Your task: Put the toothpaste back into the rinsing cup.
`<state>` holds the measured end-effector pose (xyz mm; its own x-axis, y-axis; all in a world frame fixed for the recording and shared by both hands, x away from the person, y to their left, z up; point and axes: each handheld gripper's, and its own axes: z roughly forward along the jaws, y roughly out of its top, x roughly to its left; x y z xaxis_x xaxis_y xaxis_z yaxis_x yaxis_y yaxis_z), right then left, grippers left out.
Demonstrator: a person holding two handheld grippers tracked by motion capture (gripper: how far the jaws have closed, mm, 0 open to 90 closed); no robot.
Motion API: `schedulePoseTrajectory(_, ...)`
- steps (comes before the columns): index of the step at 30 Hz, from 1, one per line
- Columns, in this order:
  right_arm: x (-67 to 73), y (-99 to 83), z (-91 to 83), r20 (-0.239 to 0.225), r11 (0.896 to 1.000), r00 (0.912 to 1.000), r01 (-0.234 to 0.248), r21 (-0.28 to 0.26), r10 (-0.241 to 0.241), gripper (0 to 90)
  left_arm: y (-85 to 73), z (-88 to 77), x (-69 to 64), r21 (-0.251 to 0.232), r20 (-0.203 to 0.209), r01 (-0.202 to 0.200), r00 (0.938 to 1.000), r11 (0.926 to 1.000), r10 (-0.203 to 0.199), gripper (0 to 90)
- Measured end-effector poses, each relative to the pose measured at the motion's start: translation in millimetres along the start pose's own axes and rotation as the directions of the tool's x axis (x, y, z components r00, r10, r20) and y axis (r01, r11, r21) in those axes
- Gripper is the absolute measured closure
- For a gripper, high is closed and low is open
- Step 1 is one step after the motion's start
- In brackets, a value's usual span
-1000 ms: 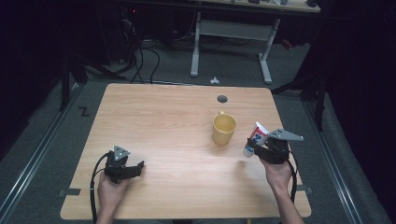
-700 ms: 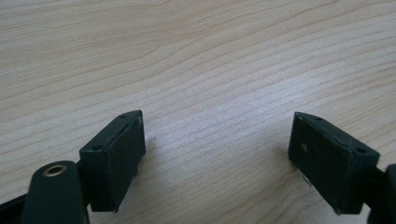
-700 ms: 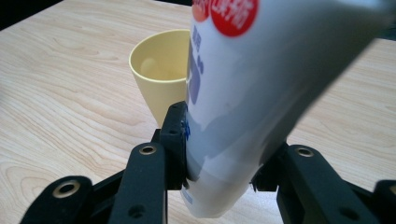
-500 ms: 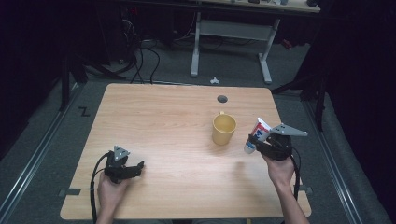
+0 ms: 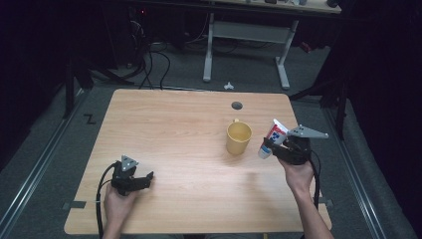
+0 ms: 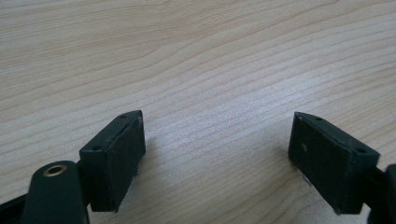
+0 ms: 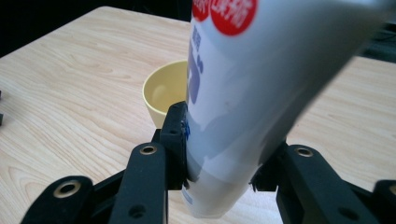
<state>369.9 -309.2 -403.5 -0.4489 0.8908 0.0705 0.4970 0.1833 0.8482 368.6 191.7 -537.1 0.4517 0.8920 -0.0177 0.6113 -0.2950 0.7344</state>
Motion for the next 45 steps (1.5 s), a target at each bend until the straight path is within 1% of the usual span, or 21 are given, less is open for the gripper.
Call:
schedulePoseTrajectory(12, 0.4, 16.6, 1.7, -0.019, 1.000, 0.9997, 0.012, -0.013, -0.013, 64.8, 0.0, 0.0, 0.0, 0.000, 0.000, 0.000, 1.0000, 1.0000, 0.000, 19.3)
schedulePoseTrajectory(19, 3.4, 26.8, 3.9, -0.025, 0.999, 0.9991, 0.033, -0.020, -0.033, 64.7, 0.0, 0.0, 0.0, 0.000, 0.000, 0.000, 1.0000, 1.0000, 0.000, 19.3)
schedulePoseTrajectory(36, 13.6, 47.1, 16.8, -0.045, 0.996, 0.9953, 0.085, -0.020, -0.086, 64.7, 0.0, 0.0, 0.0, 0.000, 0.000, 0.000, 1.0000, 1.0000, 0.000, 19.3)
schedulePoseTrajectory(43, 14.8, 53.2, 23.5, -0.050, 0.997, 0.9953, 0.082, -0.016, -0.082, 64.7, 0.0, 0.0, 0.0, 0.000, 0.000, 0.000, 1.0000, 1.0000, 0.000, 19.3)
schedulePoseTrajectory(45, 15.6, 55.9, 25.0, -0.051, 0.996, 0.9948, 0.087, -0.017, -0.088, 64.7, 0.0, 0.0, 0.0, 0.000, 0.000, 0.000, 1.0000, 1.0000, 0.000, 19.3)
